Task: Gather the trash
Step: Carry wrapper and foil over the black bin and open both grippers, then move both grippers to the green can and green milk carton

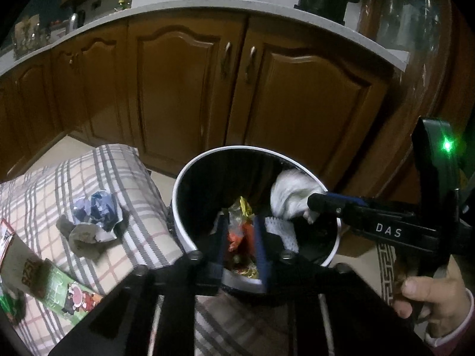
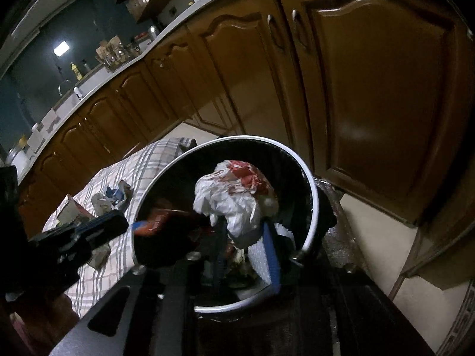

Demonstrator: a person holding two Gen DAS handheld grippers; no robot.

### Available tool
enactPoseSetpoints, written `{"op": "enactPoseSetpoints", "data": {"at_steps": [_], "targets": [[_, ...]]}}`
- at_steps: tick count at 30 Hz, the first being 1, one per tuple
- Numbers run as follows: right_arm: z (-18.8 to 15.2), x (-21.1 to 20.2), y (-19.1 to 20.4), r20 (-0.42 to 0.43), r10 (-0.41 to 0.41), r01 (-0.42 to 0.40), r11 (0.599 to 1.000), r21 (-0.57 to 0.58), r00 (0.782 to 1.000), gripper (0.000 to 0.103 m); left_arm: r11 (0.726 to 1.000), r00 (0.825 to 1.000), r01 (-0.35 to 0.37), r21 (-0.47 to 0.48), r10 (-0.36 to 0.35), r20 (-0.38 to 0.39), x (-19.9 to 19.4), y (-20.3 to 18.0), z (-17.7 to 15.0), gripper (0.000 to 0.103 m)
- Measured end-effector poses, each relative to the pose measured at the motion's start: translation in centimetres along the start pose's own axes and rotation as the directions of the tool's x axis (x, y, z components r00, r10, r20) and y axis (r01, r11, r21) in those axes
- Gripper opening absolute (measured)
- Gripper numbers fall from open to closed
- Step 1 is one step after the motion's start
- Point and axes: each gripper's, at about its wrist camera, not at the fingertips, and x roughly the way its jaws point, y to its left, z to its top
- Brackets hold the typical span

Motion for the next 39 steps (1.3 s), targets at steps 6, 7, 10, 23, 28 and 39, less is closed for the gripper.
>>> {"op": "enactPoseSetpoints", "data": {"at_steps": [6, 7, 10, 23, 28, 39], "targets": [[-0.2, -0.7, -0.1, 0.013, 0.013, -0.013, 1.0, 0.019, 1.0, 0.056, 0.999, 1.0, -0.008, -0.053, 0.009, 0.023, -1.8, 1.1, -0.8, 0.051], [-0.4, -0.9, 0.0, 0.017, 0.02, -0.02, 1.0, 0.022, 1.0, 0.06, 0.998, 1.0, -0.014, -0.065, 0.016, 0.025, -2.2, 1.3, -1.1, 0.054], [-1.2, -1.8, 0.8, 0.044, 0.039, -0.04, 0.999, 0.023, 0.998, 0.082, 0.995, 0.999, -0.026, -0.097, 0.03, 0.041, -3.7, 2.2, -2.3, 0.061], [-4.9, -3.1, 6.7, 0.054, 0.13, -0.13, 0.992, -0.003, 0.99, 0.095, 0.97, 0.992, -0.112, -0.215, 0.12, 0.028, -11.6, 6.9, -10.0, 0.066], [-6.3, -2.4, 9.6, 0.024, 0.165, -0.164, 0.986, -0.035, 0.986, 0.095, 0.956, 0.988, -0.143, -0.255, 0.154, 0.026, -14.5, 8.5, -12.1, 0.066], [-7.3, -0.9, 14.8, -0.021, 0.205, -0.206, 0.971, -0.122, 0.979, 0.095, 0.917, 0.975, -0.2, -0.345, 0.223, 0.027, -19.0, 12.9, -14.2, 0.066]]}}
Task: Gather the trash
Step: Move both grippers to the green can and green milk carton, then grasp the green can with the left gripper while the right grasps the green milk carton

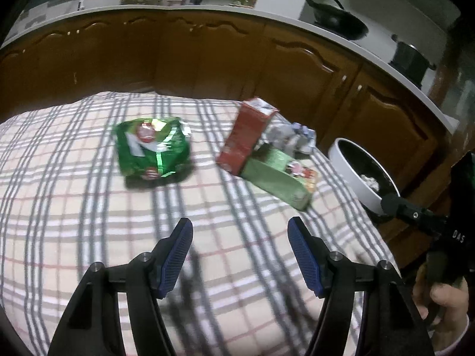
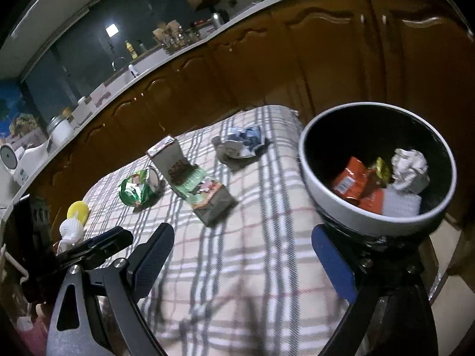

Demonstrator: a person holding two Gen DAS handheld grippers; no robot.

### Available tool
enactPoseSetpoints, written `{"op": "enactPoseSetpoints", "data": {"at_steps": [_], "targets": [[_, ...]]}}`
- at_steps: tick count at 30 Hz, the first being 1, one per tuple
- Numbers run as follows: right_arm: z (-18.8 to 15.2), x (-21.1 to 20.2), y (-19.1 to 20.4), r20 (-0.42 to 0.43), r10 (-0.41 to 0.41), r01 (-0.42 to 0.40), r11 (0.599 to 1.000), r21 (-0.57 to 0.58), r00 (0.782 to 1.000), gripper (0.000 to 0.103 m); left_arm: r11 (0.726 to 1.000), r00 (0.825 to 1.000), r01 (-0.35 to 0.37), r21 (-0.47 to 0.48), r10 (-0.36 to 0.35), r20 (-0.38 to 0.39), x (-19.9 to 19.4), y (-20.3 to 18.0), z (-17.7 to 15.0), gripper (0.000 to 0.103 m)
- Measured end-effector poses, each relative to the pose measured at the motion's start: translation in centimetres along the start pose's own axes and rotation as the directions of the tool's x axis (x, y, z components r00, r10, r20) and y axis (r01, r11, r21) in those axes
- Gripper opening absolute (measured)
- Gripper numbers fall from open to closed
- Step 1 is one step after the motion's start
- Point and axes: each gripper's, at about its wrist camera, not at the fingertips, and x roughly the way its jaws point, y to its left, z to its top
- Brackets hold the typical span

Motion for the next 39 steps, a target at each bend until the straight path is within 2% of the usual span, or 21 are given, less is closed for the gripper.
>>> {"op": "enactPoseSetpoints", "data": {"at_steps": [6, 16, 26, 28, 30, 31, 32, 33, 35, 38, 39], "targets": [[0.8, 1.5, 2.1, -0.008, 0.016, -0.016, 0.998, -0.064, 1.0, 0.095, 0.999, 0.999, -0.032, -0.041, 0.033, 0.002, -0.3, 2.1, 0.6, 0.066], [1.9, 6.1, 4.4, -0.098, 0.029, -0.049, 0.977, -0.21, 0.995, 0.095, 0.989, 0.996, -0.087, -0.118, 0.088, -0.002, 1.4, 6.4, 3.4, 0.066], [3.8, 10.7, 5.8, -0.154, 0.012, -0.058, 0.953, -0.297, 0.988, 0.095, 0.977, 0.998, -0.062, -0.206, 0.055, -0.04, 6.4, 10.2, 6.8, 0.064], [3.9, 11.7, 6.2, -0.166, -0.001, -0.052, 0.947, -0.317, 0.986, 0.093, 0.978, 0.998, -0.059, -0.201, 0.052, -0.037, 7.1, 10.3, 7.1, 0.06], [3.9, 12.3, 6.4, -0.178, -0.007, -0.052, 0.945, -0.324, 0.984, 0.092, 0.981, 0.998, -0.049, -0.188, 0.043, -0.036, 7.5, 10.4, 7.4, 0.042], [3.8, 12.5, 6.5, -0.182, -0.011, -0.05, 0.944, -0.326, 0.983, 0.09, 0.983, 0.999, -0.041, -0.181, 0.035, -0.038, 7.7, 10.3, 7.4, 0.037], [3.7, 12.7, 6.5, -0.188, -0.015, -0.048, 0.944, -0.327, 0.982, 0.082, 0.984, 0.999, -0.036, -0.172, 0.03, -0.04, 7.9, 10.3, 7.4, 0.032], [3.6, 12.9, 6.6, -0.197, -0.02, -0.047, 0.943, -0.328, 0.98, 0.07, 0.987, 0.999, -0.035, -0.156, 0.03, -0.036, 7.9, 10.1, 7.4, 0.031], [3.4, 13.1, 6.5, -0.211, -0.02, -0.051, 0.945, -0.322, 0.977, 0.062, 0.991, 0.999, -0.038, -0.125, 0.034, -0.028, 7.9, 9.7, 7.3, 0.03], [3.0, 12.6, 6.6, -0.207, -0.032, -0.038, 0.946, -0.323, 0.978, 0.045, 0.995, 0.999, -0.03, -0.099, 0.028, -0.021, 7.0, 8.9, 6.6, 0.028], [2.9, 12.3, 6.6, -0.205, -0.031, -0.036, 0.948, -0.317, 0.978, 0.045, 0.995, 1.0, -0.019, -0.095, 0.017, -0.018, 6.5, 8.7, 6.4, 0.025]]}}
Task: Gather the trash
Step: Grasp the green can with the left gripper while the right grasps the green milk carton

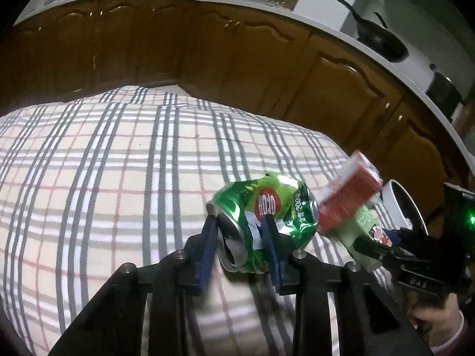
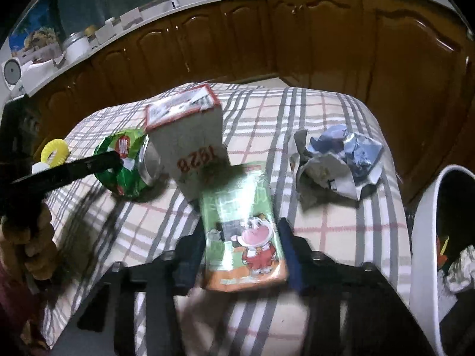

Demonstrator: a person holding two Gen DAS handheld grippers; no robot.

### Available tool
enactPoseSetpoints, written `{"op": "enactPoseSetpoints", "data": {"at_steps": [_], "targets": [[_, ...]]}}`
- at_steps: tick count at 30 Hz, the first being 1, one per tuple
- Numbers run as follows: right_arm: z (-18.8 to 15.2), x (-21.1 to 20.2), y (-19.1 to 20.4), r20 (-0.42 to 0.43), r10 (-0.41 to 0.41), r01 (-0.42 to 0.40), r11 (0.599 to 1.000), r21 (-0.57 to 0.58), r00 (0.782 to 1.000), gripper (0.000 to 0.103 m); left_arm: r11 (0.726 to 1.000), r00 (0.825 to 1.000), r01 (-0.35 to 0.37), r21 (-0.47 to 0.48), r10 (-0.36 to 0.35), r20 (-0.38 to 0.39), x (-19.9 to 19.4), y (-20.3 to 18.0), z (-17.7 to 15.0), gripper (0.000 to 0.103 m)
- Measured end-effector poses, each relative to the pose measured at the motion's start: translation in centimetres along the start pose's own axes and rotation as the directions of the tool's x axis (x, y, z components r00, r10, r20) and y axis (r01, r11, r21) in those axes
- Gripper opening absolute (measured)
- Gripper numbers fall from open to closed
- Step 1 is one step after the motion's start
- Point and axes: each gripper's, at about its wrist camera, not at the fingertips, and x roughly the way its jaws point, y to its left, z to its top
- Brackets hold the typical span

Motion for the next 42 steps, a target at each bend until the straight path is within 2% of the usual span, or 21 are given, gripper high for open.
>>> {"op": "enactPoseSetpoints", "data": {"at_steps": [5, 11, 16, 26, 42], "targets": [[-1.7, -2.0, 0.3, 0.026, 0.016, -0.017, 1.0, 0.025, 1.0, 0.045, 0.999, 0.999, 0.039, 0.019, -0.039, 0.013, -2.6, -0.7, -1.4, 0.025], [-4.2, -5.3, -0.6, 0.074, 0.046, -0.054, 0.993, 0.108, 0.996, 0.045, 0.995, 0.995, 0.095, 0.031, -0.096, 0.008, -5.3, -1.7, -3.4, 0.025], [-6.1, -8.2, -1.0, 0.115, 0.031, -0.048, 0.987, 0.154, 0.993, 0.045, 0.988, 0.99, 0.139, 0.064, -0.139, -0.003, -6.3, -3.6, -4.4, 0.025], [-7.9, -12.5, -3.5, 0.168, -0.03, -0.008, 0.975, 0.222, 0.985, 0.045, 0.967, 0.979, 0.204, 0.15, -0.202, -0.029, -6.6, -7.7, -5.1, 0.025], [-10.7, -16.1, -8.4, 0.21, -0.112, 0.041, 0.949, 0.314, 0.971, 0.045, 0.949, 0.973, 0.231, 0.216, -0.222, -0.066, -4.4, -14.3, -5.1, 0.024]]}}
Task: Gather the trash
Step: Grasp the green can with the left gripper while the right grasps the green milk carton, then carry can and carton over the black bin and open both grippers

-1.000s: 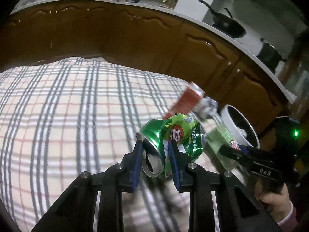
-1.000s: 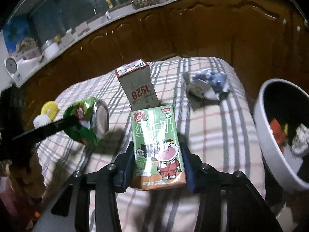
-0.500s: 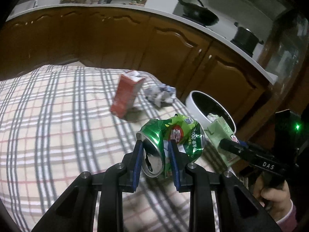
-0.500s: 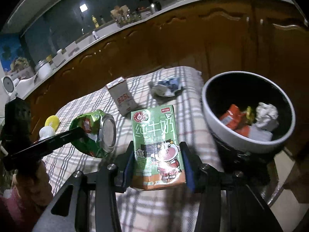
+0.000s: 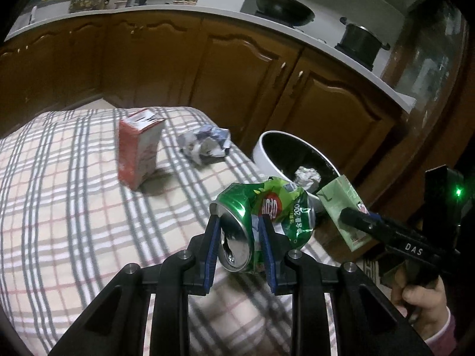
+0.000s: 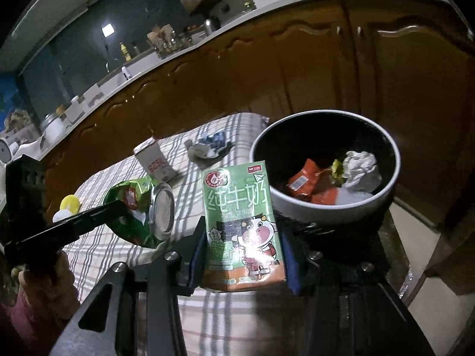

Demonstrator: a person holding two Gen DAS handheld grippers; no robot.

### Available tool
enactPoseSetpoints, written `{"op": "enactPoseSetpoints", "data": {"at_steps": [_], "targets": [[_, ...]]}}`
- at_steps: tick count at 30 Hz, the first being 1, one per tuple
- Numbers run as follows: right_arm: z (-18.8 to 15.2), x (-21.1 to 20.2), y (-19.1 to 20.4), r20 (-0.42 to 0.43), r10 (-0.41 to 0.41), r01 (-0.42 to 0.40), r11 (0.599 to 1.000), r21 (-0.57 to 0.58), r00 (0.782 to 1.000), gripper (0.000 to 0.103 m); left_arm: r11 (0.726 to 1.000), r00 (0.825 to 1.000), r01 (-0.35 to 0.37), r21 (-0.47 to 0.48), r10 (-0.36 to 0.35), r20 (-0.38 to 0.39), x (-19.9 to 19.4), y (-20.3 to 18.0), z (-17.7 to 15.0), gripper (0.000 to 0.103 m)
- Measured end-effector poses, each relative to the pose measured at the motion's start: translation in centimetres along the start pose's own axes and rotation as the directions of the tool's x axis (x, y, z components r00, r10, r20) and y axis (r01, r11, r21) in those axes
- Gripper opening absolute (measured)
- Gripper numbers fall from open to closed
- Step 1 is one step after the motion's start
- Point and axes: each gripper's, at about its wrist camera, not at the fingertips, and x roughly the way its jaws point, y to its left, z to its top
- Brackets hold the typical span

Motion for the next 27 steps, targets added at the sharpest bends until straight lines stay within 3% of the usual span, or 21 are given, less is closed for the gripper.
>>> {"op": "enactPoseSetpoints", "data": {"at_steps": [27], "targets": [[3.5, -0.2, -6.7, 0.043, -0.085, 0.082, 0.994, 0.079, 0.995, 0.045, 0.998, 1.0, 0.028, 0.054, -0.027, -0.01, 8.8, -5.1, 5.7, 0.024]]}}
